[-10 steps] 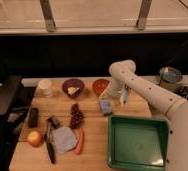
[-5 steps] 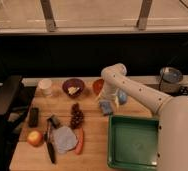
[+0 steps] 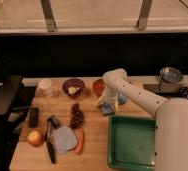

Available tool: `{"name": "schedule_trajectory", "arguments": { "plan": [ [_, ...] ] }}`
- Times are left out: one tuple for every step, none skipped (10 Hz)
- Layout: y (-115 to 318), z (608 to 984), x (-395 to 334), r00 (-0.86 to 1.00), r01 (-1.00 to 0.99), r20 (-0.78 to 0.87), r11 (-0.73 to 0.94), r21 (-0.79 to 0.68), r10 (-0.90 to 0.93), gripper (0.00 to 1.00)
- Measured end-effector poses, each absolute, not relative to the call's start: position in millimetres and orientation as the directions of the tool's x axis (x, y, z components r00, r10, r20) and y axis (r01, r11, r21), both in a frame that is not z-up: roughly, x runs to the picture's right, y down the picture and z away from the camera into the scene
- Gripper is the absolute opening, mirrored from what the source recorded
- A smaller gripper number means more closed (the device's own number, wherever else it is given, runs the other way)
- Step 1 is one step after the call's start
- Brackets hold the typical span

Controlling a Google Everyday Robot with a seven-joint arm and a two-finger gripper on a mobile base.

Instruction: Place sponge in tray

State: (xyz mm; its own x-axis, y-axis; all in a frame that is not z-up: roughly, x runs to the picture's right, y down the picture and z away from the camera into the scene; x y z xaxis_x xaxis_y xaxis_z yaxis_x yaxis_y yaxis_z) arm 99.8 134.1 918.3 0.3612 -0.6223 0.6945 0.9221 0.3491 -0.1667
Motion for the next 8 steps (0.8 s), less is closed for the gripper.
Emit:
{"name": "schedule_trajectory", "arguments": {
  "plan": [
    [135.5, 917.9, 101.2, 0.362, 0.922, 0.693, 0.348, -0.169, -0.623, 0.52],
    [135.2, 915.4, 102.6, 0.365, 0.923, 0.686, 0.343, -0.176, -0.629, 0.4],
    [129.8, 910.1, 103.8, 0.369, 0.923, 0.675, 0.341, -0.181, -0.639, 0.3],
    [122.8, 903.4, 104.5, 0.373, 0.922, 0.664, 0.34, -0.185, -0.649, 0.21],
    [115.3, 896.3, 108.8, 0.382, 0.919, 0.65, 0.344, -0.193, -0.657, 0.12],
    [106.9, 884.9, 119.3, 0.4, 0.913, 0.632, 0.348, -0.213, -0.663, 0.02],
    [101.0, 877.9, 124.5, 0.411, 0.909, 0.623, 0.351, -0.224, -0.666, 0.0],
    [94.9, 869.7, 134.8, 0.43, 0.901, 0.611, 0.362, -0.241, -0.664, 0.0]
  ]
}}
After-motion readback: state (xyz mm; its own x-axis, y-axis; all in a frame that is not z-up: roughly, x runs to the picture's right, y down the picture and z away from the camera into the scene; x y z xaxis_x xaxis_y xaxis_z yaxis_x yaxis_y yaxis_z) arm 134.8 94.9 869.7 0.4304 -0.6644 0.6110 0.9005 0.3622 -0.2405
